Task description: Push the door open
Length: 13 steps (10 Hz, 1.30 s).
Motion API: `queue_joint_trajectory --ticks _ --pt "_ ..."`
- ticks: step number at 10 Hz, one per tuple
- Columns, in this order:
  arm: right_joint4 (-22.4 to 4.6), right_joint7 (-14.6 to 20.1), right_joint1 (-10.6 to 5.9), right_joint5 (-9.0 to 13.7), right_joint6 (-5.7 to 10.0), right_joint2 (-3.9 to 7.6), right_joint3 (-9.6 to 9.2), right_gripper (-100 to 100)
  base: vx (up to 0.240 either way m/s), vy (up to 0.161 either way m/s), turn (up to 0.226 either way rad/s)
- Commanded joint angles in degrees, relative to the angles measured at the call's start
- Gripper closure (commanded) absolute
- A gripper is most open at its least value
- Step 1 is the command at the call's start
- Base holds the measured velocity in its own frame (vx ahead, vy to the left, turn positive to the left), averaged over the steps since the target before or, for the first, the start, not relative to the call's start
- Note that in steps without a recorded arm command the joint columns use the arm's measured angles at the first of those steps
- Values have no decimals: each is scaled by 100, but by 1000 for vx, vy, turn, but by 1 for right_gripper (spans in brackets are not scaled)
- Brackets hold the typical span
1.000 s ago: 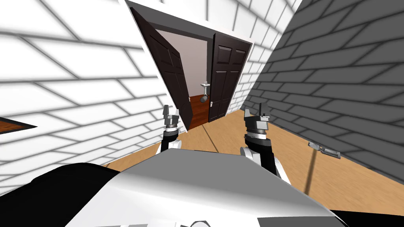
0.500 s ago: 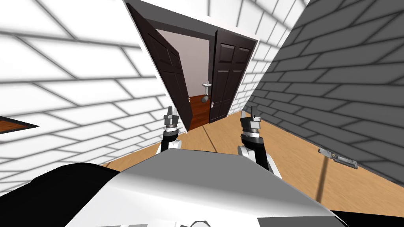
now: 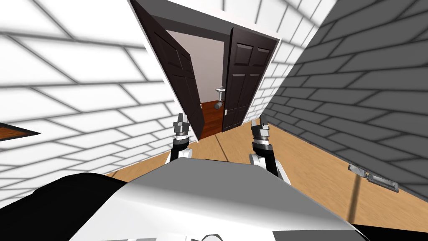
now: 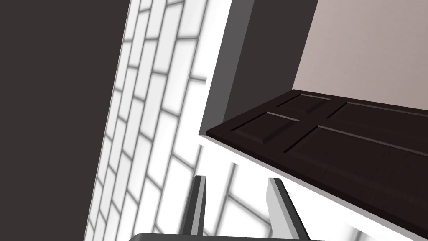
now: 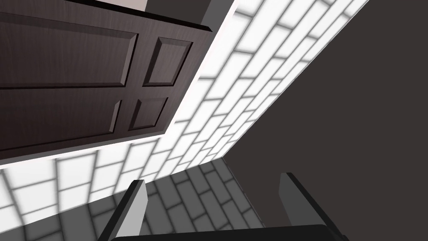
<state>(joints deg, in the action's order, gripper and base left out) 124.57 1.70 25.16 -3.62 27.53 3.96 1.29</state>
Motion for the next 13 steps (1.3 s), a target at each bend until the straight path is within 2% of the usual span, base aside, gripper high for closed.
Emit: queue_joint_trajectory --ticks 1,8,13 --pt "-193 21 -41 30 66 30 -7 -100 88 -33 48" --pt "-1111 50 -381 125 252 104 -98 -100 94 -39 60" --pt "-1863 74 -660 202 404 152 -172 -100 93 -52 75"
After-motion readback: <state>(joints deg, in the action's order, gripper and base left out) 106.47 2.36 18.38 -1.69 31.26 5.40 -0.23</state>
